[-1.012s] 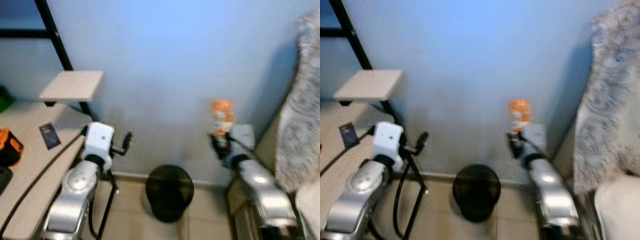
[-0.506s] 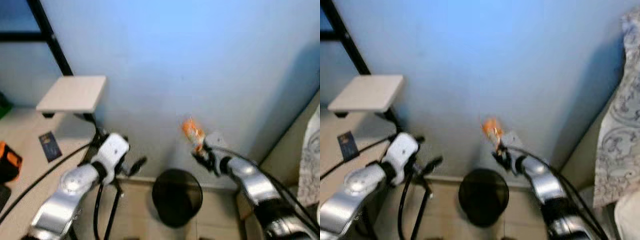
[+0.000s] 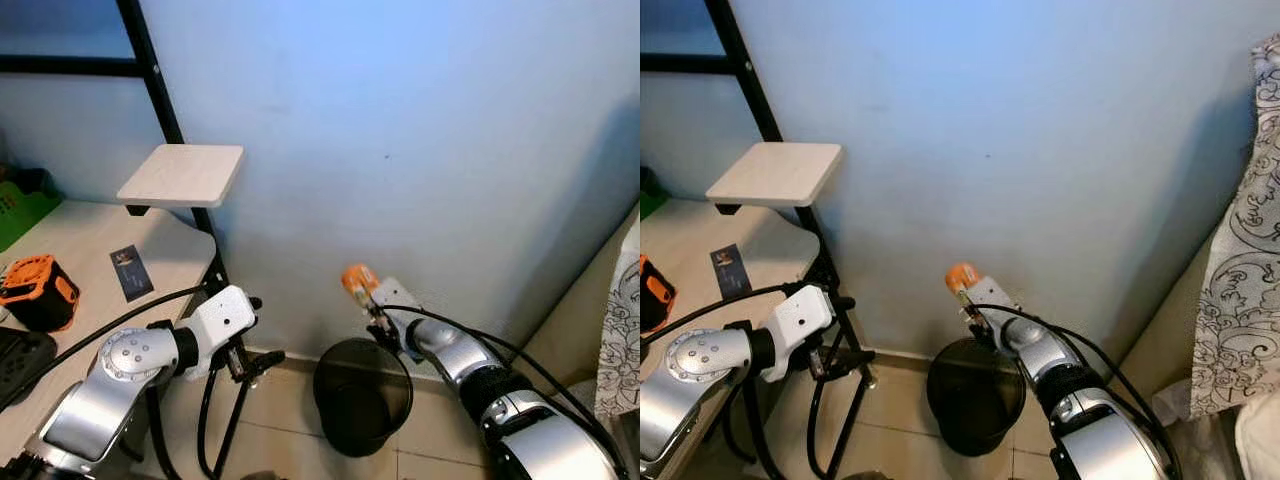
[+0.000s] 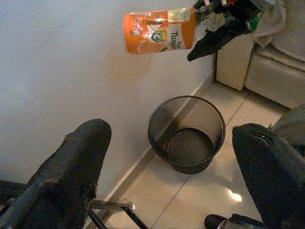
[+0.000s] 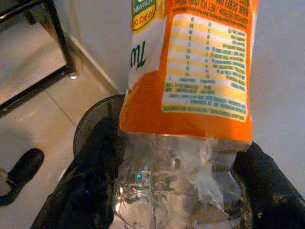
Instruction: Clean up the room
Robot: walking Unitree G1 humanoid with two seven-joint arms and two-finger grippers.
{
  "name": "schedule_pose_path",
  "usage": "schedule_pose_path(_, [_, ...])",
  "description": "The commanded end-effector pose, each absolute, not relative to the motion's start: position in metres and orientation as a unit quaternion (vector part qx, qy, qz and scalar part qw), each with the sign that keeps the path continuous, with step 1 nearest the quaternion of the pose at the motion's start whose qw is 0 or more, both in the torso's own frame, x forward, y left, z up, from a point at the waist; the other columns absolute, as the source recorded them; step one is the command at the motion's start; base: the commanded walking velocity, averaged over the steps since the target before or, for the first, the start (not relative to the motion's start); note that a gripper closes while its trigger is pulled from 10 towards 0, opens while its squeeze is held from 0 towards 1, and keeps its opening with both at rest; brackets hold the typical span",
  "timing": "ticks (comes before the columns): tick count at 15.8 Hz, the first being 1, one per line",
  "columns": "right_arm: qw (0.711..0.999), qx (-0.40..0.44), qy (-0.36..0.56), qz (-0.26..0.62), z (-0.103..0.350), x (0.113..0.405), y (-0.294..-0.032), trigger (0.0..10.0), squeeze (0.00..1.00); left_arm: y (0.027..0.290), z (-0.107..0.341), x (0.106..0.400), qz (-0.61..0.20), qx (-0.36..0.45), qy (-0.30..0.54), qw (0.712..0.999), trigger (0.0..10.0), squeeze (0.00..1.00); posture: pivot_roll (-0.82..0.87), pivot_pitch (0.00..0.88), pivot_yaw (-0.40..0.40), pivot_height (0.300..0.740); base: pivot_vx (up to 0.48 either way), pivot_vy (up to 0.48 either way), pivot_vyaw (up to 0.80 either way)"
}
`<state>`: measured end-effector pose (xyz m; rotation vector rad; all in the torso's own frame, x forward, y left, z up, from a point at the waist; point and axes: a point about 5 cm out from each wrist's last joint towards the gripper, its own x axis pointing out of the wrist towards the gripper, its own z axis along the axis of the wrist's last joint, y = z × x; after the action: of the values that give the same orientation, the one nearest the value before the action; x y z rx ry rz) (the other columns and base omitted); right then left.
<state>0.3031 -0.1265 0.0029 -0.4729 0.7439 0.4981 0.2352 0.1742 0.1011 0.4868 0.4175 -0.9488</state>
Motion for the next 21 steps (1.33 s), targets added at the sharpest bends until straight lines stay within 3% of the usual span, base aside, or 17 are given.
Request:
schedule_pose_path(1, [0.877, -0.235, 0.346, 0.236, 0.009, 0.309, -0.126, 10.0, 0.0, 0.175, 0.103, 0.238, -0.45, 0.242, 0.195, 0.837, 10.0, 0.0, 0.03, 0.0, 0.046, 0.74, 0.0, 0.0, 0.0])
schedule_pose_path(3, [0.872, -0.248, 0.359, 0.221, 0.004, 0.308, -0.125, 10.0, 0.0, 0.177, 0.103, 0.239, -0.458, 0.248, 0.199, 0.83, 10.0, 0.0, 0.04, 0.0, 0.041, 0.74, 0.0, 0.0, 0.0])
schedule_pose_path(4, [0.874, -0.244, 0.363, 0.211, 0.001, 0.307, -0.121, 10.0, 0.43, 0.177, 0.103, 0.24, -0.461, 0.248, 0.197, 0.829, 10.0, 0.0, 0.04, 0.0, 0.044, 0.74, 0.0, 0.0, 0.0])
schedule_pose_path(5, [0.874, -0.244, 0.363, 0.211, 0.001, 0.307, -0.121, 10.0, 0.43, 0.177, 0.103, 0.24, -0.461, 0.248, 0.197, 0.829, 10.0, 0.0, 0.04, 0.0, 0.044, 0.74, 0.0, 0.0, 0.0])
schedule_pose_path(6, [0.876, -0.24, 0.363, 0.209, 0.002, 0.308, -0.119, 10.0, 1.0, 0.177, 0.104, 0.241, -0.461, 0.248, 0.195, 0.83, 10.0, 0.0, 0.04, 0.0, 0.045, 0.74, 0.0, 0.0, 0.0])
schedule_pose_path(17, [0.882, -0.22, 0.366, 0.2, -0.003, 0.303, -0.116, 10.0, 1.0, 0.178, 0.104, 0.243, -0.461, 0.242, 0.193, 0.832, 10.0, 0.0, 0.04, 0.0, 0.046, 0.74, 0.0, 0.0, 0.0])
schedule_pose_path(21, [0.92, -0.124, 0.333, 0.165, -0.001, 0.304, -0.136, 10.0, 1.0, 0.169, 0.103, 0.235, -0.429, 0.194, 0.178, 0.864, 10.0, 0.0, 0.04, 0.0, 0.039, 0.74, 0.0, 0.0, 0.0])
